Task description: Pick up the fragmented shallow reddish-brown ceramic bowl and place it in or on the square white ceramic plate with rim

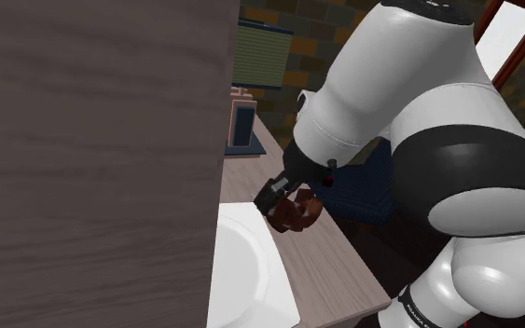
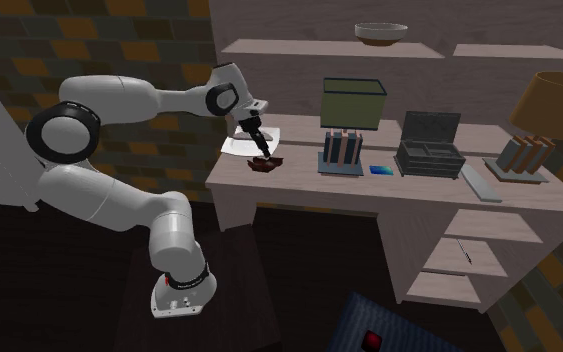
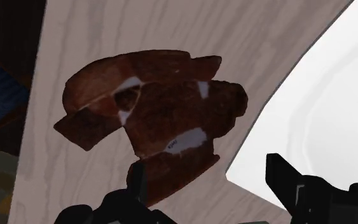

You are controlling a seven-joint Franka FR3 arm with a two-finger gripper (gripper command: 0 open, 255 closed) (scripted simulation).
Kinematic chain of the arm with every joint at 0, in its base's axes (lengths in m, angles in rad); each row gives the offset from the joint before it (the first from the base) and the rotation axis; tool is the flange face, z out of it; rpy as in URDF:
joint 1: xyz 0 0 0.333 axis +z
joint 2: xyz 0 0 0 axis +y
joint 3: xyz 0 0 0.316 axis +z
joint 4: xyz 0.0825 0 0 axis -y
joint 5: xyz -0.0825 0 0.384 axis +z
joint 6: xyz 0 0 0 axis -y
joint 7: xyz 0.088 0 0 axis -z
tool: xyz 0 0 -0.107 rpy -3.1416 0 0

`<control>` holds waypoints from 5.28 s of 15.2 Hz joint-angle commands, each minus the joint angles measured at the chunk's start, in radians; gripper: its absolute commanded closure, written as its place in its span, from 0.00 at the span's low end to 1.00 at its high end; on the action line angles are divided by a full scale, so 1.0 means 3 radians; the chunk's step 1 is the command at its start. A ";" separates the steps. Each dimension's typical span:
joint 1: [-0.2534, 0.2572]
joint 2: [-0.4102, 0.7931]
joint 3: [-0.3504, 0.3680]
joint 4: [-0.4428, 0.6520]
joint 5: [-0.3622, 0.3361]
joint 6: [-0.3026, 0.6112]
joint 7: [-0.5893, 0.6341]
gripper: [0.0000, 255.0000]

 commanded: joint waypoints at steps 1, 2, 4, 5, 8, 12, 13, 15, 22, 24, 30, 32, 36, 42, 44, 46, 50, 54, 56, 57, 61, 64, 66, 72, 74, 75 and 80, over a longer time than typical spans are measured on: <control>-0.0022 -0.0102 -0.0244 -0.0219 0.0315 0.0276 0.0173 0.00; -0.0027 -0.0158 -0.0369 -0.0348 0.0483 0.0421 0.0250 0.00; -0.0036 -0.0144 -0.0380 -0.0404 0.0531 0.0510 0.0268 0.00; -0.0044 -0.0113 -0.0361 -0.0426 0.0535 0.0563 0.0269 0.00; -0.0071 -0.0016 -0.0302 -0.0487 0.0544 0.0724 0.0273 0.00; -0.0099 0.0075 -0.0249 -0.0534 0.0547 0.0864 0.0278 0.00; -0.0099 0.0075 -0.0249 -0.0533 0.0547 0.0864 0.0279 0.00; -0.0099 0.0075 -0.0249 -0.0533 0.0547 0.0864 0.0279 0.00; -0.0099 0.0075 -0.0249 -0.0533 0.0547 0.0864 0.0279 1.00; -0.0099 0.0075 -0.0249 -0.0533 0.0547 0.0864 0.0278 1.00; -0.0101 0.0043 -0.0283 -0.0466 0.0531 0.0765 0.0273 1.00; -0.0104 0.0015 -0.0315 -0.0396 0.0514 0.0667 0.0268 1.00; -0.0114 -0.0028 -0.0376 -0.0249 0.0480 0.0477 0.0261 1.00; -0.0137 -0.0064 -0.0457 -0.0011 0.0426 0.0203 0.0254 1.00; -0.0146 -0.0068 -0.0481 0.0072 0.0408 0.0115 0.0252 1.00; -0.0155 -0.0070 -0.0505 0.0158 0.0390 0.0027 0.0252 1.00; -0.0176 -0.0009 -0.0437 0.0317 0.0371 -0.0055 0.0338 1.00; -0.0262 0.0252 -0.0059 0.0624 0.0325 -0.0037 0.0690 1.00; -0.0332 0.0398 0.0147 0.0799 0.0274 -0.0034 0.0874 1.00; -0.0374 0.0477 0.0255 0.0891 0.0239 -0.0035 0.0970 1.00; -0.0601 0.0831 0.0751 0.1297 0.0026 -0.0052 0.1382 1.00; -0.0892 0.1192 0.1283 0.1671 -0.0274 -0.0094 0.1773 1.00; -0.0896 0.1190 0.1304 0.1585 -0.0270 -0.0007 0.1783 1.00; -0.0903 0.1221 0.1378 0.1344 -0.0299 0.0255 0.1844 1.00; -0.0919 0.1237 0.1415 0.1269 -0.0313 0.0342 0.1868 1.00; -0.0928 0.1246 0.1435 0.1233 -0.0322 0.0386 0.1881 1.00; -0.0959 0.1276 0.1495 0.1139 -0.0351 0.0503 0.1921 1.00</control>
